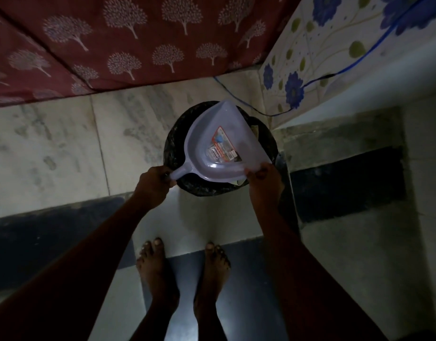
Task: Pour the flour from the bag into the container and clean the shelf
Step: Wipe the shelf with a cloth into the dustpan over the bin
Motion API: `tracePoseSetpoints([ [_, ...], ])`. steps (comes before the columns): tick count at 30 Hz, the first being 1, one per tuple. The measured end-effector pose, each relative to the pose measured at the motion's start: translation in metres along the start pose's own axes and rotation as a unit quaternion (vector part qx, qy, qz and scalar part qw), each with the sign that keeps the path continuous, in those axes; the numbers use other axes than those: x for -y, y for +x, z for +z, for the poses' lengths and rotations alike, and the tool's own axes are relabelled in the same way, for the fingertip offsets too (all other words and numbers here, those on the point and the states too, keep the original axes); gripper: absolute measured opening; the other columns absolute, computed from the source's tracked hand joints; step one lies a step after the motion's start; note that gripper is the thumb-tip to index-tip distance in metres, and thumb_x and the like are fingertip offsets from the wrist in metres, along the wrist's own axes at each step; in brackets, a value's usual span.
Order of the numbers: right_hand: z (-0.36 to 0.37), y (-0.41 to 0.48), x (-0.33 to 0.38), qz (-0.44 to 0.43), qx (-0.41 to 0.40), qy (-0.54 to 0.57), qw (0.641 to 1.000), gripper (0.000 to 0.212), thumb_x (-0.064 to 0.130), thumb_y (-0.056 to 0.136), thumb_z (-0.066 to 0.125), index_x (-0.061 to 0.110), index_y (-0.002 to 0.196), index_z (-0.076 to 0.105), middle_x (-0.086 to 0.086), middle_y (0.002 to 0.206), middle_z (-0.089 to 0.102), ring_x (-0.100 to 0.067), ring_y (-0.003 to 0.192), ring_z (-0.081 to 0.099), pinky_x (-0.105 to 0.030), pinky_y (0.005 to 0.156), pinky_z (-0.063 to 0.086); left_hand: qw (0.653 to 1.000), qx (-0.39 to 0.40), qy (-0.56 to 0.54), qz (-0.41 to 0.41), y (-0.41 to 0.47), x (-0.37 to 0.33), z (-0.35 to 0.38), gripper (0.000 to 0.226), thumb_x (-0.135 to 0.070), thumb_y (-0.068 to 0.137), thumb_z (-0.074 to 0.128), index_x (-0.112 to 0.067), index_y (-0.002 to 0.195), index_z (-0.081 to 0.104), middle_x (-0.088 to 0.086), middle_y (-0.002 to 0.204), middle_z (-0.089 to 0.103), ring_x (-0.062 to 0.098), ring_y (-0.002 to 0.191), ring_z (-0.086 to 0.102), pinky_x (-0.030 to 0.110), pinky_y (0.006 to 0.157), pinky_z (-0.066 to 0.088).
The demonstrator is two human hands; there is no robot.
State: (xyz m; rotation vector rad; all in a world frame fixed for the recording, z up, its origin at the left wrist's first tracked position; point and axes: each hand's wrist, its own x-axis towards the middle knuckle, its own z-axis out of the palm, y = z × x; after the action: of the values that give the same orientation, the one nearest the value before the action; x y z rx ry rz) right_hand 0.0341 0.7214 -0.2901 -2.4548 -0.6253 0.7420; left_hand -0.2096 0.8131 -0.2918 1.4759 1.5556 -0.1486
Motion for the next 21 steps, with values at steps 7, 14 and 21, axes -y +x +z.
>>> tracePoseSetpoints([
  [7,-0.033,-0.015,0.006,0.026,0.047,0.079,0.995,0.049,0.037,0.087,0.059,-0.003,0.114,0.066,-0.002,0.098,0.06,-0.014,0.092,0.056,-0.013,0.087,0.046,0.993,0.063,-0.083,0.056,-0.016,0.005,-0.012,0.022,-0.02,0.069,0.064,-0.033,0.086,0.067,0.005,0.084,0.067,0.018,0.079,0.059,0.043,0.08,0.053],
  [14,-0.115,-0.083,0.058,-0.018,-0.009,0.157,0.987,0.015,0.03,0.086,0.069,0.022,0.098,0.071,0.006,0.09,0.07,-0.02,0.088,0.068,-0.034,0.08,0.054,0.979,0.123,-0.161,0.032,-0.12,-0.074,-0.076,0.017,0.023,0.082,0.061,0.014,0.095,0.064,0.019,0.084,0.065,0.001,0.051,0.065,0.013,0.047,0.05],
  [21,-0.23,-0.18,0.124,0.001,-0.065,0.205,0.977,0.019,0.011,0.083,0.071,0.017,0.1,0.075,0.0,0.088,0.074,-0.021,0.084,0.07,-0.047,0.083,0.058,0.972,0.156,-0.163,0.068,-0.239,-0.136,-0.171,0.02,0.028,0.08,0.059,0.015,0.094,0.061,0.009,0.072,0.072,0.016,0.07,0.068,0.015,0.058,0.053],
])
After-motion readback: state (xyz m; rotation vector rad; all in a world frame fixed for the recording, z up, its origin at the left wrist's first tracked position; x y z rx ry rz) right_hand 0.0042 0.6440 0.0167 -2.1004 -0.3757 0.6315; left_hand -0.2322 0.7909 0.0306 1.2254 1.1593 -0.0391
